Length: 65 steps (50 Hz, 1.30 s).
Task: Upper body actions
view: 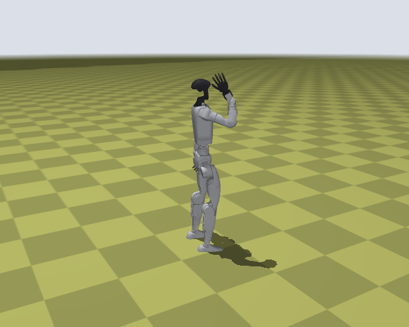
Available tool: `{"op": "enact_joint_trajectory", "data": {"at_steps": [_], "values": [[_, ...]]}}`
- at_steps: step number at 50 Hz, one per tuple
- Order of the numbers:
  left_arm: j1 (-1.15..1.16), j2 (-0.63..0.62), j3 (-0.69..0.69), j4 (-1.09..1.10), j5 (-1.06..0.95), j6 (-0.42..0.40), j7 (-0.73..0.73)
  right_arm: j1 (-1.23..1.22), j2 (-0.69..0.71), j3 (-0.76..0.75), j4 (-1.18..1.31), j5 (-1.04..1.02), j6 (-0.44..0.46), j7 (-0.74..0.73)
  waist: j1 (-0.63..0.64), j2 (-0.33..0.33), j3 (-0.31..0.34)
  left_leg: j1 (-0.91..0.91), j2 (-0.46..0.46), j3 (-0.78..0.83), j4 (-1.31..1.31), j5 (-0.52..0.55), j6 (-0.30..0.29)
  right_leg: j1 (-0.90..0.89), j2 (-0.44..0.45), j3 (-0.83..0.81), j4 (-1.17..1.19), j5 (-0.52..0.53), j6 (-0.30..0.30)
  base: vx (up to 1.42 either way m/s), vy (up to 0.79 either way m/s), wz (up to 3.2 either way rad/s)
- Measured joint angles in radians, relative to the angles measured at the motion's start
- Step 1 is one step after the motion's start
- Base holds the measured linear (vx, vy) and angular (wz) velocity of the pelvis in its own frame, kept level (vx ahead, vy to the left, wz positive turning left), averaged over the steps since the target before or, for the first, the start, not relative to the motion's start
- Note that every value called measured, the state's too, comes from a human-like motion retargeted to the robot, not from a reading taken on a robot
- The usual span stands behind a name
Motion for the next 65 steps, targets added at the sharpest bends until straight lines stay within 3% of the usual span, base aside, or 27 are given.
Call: {"op": "enact_joint_trajectory", "data": {"at_steps": [11,15,18,20,22,29,40,45,50,58,62,65], "values": [[0.005,0.026,0.01,0.016,0.007,0.008,-0.011,-0.009,0.003,-0.011,-0.016,-0.009,-0.004,-0.003,-0.006,0.008,-0.003,-0.009,-0.016,-0.02,-0.008,-0.04,0.032,-0.068,-0.021,-0.004,0.125,0.016,0.048,0.0,0.15,0.01],[0.01,0.049,0.018,0.024,0.013,0.016,-0.01,-0.011,0.008,-0.005,-0.015,-0.015,-0.006,-0.005,-0.012,0.019,0.0,-0.011,-0.005,-0.026,-0.008,-0.043,0.035,-0.105,0.008,0.009,0.195,-0.023,0.025,0.01,0.11,0.19],[0.015,0.062,0.026,0.031,0.012,0.026,-0.011,-0.008,0.003,0.001,-0.012,-0.014,-0.009,-0.003,-0.026,0.01,0.004,-0.004,-0.023,-0.043,-0.006,-0.041,0.039,-0.099,0.024,0.061,0.135,-0.023,0.06,0.05,0.06,0.56],[0.018,0.07,0.036,0.036,0.006,0.029,-0.012,-0.009,0.0,0.001,-0.012,-0.013,-0.007,0.0,-0.035,-0.007,0.006,0.004,-0.045,-0.057,-0.006,-0.041,0.044,-0.088,0.01,0.068,0.068,0.071,0.029,0.08,0.06,0.5],[0.02,0.079,0.05,0.038,-0.006,0.028,-0.015,-0.01,0.005,-0.002,-0.014,-0.01,-0.008,0.001,-0.017,-0.011,0.006,0.006,-0.044,-0.049,-0.006,-0.04,0.044,-0.073,0.013,0.042,0.058,0.055,0.005,0.08,0.04,0.02],[0.024,0.076,0.075,0.046,-0.066,0.029,-0.038,-0.008,0.009,-0.002,-0.009,0.001,-0.015,0.007,0.008,-0.017,0.014,0.014,-0.056,-0.067,-0.004,-0.036,0.045,-0.036,-0.016,0.008,0.028,0.042,0.051,0.06,0.05,0.22],[0.02,0.045,0.064,0.049,-0.051,0.038,-0.036,0.028,0.021,0.012,-0.008,0.006,-0.026,0.018,0.018,-0.02,0.014,0.004,-0.06,-0.102,-0.004,-0.028,0.041,-0.02,-0.026,-0.024,0.021,0.031,0.042,0.03,0.01,0.21],[0.015,0.03,0.065,0.04,-0.083,0.027,0.038,0.212,0.076,0.037,0.016,0.099,-0.036,0.089,0.019,-0.026,0.01,-0.004,-0.057,-0.113,-0.003,-0.024,0.036,-0.021,-0.027,-0.045,0.026,0.02,0.036,0.01,0.0,0.13],[-0.012,0.016,0.072,0.036,-0.074,0.027,0.038,0.562,0.152,0.058,0.174,0.148,-0.064,0.232,0.03,-0.028,0.02,-0.003,-0.052,-0.124,-0.006,-0.02,0.033,-0.016,-0.027,-0.063,0.037,0.012,0.034,0.03,0.02,0.11],[-0.024,0.013,0.061,0.013,-0.099,0.006,0.009,1.134,0.304,0.061,0.824,-0.088,-0.161,0.489,0.052,-0.034,0.014,-0.015,-0.049,-0.153,-0.007,-0.001,0.019,-0.004,-0.035,-0.116,0.041,0.005,0.028,0.08,0.01,0.31],[-0.029,0.013,0.053,0.009,-0.09,0.008,0.005,1.349,0.335,0.043,1.038,-0.215,-0.221,0.502,0.06,-0.03,0.016,-0.021,-0.052,-0.172,-0.008,0.007,0.012,0.009,-0.042,-0.147,0.036,0.001,0.029,0.07,0.0,0.38],[-0.02,0.016,0.044,0.002,-0.092,0.006,0.011,1.472,0.354,0.004,1.1,-0.368,-0.23,0.419,0.061,-0.028,0.014,-0.027,-0.054,-0.185,-0.008,0.012,0.007,0.014,-0.046,-0.169,0.036,-0.002,0.028,0.07,-0.03,0.35]]}}
